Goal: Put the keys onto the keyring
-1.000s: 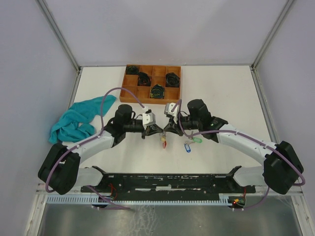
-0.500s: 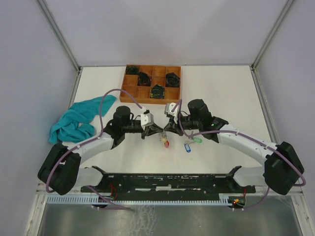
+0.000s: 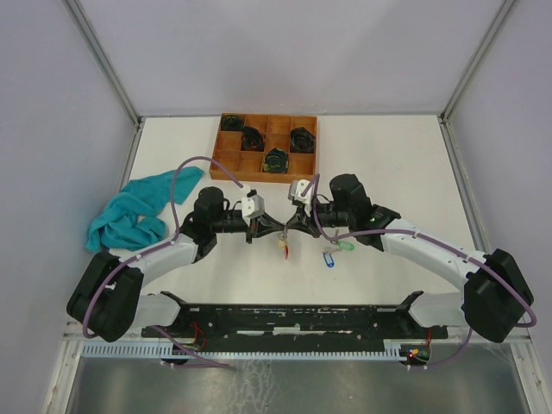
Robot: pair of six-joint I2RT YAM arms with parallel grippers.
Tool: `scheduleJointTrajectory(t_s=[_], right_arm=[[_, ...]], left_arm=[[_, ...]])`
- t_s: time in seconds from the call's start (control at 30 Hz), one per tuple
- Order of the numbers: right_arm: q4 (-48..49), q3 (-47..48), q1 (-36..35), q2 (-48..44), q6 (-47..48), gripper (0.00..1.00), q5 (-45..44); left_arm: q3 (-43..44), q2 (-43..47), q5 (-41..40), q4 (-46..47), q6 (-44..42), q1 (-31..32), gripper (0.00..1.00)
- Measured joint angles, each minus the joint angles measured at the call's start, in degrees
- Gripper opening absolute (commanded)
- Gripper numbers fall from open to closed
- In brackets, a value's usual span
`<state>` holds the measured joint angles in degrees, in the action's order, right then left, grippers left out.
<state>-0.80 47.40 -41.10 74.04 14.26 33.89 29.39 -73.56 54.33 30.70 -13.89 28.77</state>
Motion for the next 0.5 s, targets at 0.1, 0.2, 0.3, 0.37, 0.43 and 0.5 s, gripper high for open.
scheduleJointTrajectory(t_s=[0.1,0.2,0.3,0.37,0.43,0.5], right_arm=[[0.0,0.0,0.0,0.0,-0.3,0.20,-0.1],[-1.5,0.0,0.0,-0.7,-1.2,0.33,-0.9],[-5.1,0.3,0.0,-2.6,-2.2,0.38,-2.4],[-7.9,1.0,0.0,-3.6,-3.2,0.39,-3.8],[-11.2,2.7,0.0,-4.0,-5.1,0.39,-6.1],[-14.7,4.6,0.0,-3.9,-7.3,0.39,-8.7]], left_arm=[[0.0,0.0,0.0,0.1,0.4,-0.2,0.03],[0.0,0.0,0.0,-0.2,0.3,-0.2,0.03],[0.0,0.0,-0.3,-1.0,0.2,-0.5,0.03],[0.0,0.0,-0.3,-1.7,-0.2,-0.6,0.03],[0.0,0.0,-0.4,-1.9,-0.3,-0.6,0.03],[0.0,0.0,-0.5,-2.0,-0.5,-0.6,0.03]])
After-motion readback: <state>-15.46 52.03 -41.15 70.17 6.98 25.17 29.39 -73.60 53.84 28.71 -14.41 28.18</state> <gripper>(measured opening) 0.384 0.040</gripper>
